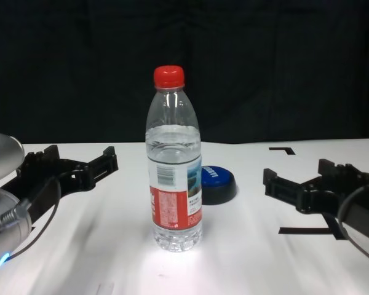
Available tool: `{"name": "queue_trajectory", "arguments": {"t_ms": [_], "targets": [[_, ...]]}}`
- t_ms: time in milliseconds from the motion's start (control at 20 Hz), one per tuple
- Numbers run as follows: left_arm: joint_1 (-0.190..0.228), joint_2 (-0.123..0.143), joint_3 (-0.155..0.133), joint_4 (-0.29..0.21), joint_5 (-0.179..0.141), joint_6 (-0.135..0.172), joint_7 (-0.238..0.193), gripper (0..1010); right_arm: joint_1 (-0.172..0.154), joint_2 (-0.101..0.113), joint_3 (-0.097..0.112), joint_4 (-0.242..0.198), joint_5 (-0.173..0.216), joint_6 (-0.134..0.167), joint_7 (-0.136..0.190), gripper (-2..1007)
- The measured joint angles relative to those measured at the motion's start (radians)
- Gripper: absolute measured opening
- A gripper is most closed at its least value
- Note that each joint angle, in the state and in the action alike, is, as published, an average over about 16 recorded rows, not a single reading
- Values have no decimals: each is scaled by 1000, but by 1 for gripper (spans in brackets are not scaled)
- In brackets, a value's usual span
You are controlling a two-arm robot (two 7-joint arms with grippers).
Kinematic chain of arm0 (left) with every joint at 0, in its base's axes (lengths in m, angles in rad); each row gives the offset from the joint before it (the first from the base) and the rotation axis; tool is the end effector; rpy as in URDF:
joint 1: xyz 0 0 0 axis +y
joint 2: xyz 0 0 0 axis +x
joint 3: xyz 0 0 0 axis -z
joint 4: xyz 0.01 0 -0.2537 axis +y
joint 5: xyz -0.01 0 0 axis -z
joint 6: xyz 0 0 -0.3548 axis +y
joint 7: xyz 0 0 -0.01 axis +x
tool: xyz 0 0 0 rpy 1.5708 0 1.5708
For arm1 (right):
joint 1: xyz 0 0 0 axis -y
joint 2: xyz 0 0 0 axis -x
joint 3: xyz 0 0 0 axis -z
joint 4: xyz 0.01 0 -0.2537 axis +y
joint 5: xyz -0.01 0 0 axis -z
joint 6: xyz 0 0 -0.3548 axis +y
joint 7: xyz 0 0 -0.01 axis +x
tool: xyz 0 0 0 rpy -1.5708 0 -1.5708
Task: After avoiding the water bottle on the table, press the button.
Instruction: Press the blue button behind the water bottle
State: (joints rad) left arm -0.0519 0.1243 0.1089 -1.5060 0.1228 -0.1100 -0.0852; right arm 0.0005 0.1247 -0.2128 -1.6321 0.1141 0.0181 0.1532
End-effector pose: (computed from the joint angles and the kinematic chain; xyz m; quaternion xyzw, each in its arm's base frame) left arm 0.3857 -0.0049 -0.2694 0.0584 -0.1185 0.6266 0.7681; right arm 0.3664 0.0485 -0.2493 0.0035 -0.0087 -0.5643 0.8255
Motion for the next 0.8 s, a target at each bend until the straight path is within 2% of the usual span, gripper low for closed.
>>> {"name": "queue_trajectory", "arguments": {"t_ms": [800], "targets": [[-53, -3, 5, 60, 1, -15, -4, 1003, 0, 0, 0, 0, 0, 0, 0, 1003]]}}
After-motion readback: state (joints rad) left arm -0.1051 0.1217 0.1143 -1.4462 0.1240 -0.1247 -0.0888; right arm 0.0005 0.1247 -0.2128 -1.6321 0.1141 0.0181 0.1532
